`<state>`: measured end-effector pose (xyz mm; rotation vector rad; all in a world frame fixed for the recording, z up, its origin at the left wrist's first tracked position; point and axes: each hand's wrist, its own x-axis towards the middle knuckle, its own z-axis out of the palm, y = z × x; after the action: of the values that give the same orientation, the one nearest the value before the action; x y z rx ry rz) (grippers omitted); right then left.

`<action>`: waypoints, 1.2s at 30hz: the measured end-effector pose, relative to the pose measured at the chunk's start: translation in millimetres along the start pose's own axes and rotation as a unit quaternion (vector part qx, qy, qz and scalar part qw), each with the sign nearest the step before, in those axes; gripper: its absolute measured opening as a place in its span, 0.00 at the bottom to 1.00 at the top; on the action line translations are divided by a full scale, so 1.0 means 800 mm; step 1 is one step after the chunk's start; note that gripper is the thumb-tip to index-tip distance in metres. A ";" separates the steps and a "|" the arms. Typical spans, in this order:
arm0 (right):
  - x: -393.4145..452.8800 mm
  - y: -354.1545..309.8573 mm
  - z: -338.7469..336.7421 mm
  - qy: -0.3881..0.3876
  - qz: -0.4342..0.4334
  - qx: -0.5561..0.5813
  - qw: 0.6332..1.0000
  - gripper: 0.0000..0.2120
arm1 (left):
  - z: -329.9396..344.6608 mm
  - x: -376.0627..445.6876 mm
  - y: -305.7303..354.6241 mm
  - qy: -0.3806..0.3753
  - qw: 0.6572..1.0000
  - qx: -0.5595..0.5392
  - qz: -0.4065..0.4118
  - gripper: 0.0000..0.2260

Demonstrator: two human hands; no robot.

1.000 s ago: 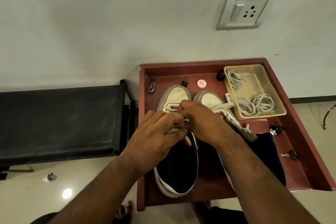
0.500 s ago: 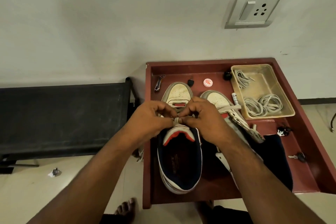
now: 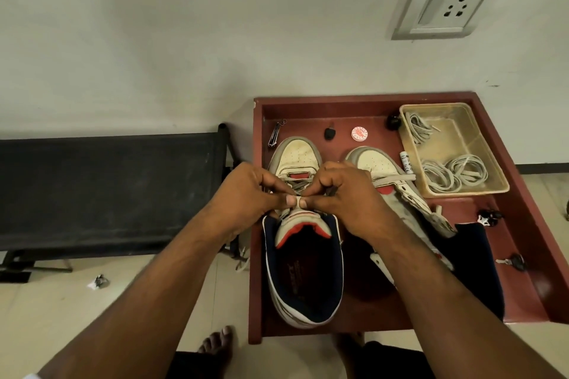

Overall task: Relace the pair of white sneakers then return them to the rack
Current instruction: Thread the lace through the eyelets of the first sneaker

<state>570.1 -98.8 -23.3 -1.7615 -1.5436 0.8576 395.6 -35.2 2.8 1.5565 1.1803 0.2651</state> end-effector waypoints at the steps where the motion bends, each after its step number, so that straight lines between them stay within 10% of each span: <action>1: 0.000 0.000 -0.001 -0.007 0.003 0.007 1.000 0.07 | 0.002 0.000 0.000 0.006 1.000 -0.006 0.001 0.04; 8: -0.002 -0.008 -0.026 -0.108 0.070 0.114 0.985 0.17 | 0.012 0.001 0.000 0.038 0.997 -0.051 -0.032 0.01; 22: -0.002 -0.021 -0.010 -0.052 0.062 0.083 0.993 0.10 | 0.008 -0.012 0.017 0.110 0.978 -0.177 -0.006 0.04; 27: -0.002 -0.030 -0.014 0.009 0.067 0.229 0.971 0.04 | 0.006 -0.017 0.023 0.136 0.970 -0.198 0.039 0.05; 33: 0.000 -0.056 -0.043 0.090 0.110 0.579 0.803 0.05 | 0.004 -0.022 0.015 0.067 0.992 0.104 -0.018 0.17; 36: -0.003 -0.063 -0.038 0.079 0.148 0.491 0.855 0.06 | -0.001 -0.017 0.014 0.005 0.986 0.139 -0.087 0.15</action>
<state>565.3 -96.7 35.2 -1.2264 -0.5038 1.3011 394.1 -43.9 17.9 1.6787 1.3991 -0.0088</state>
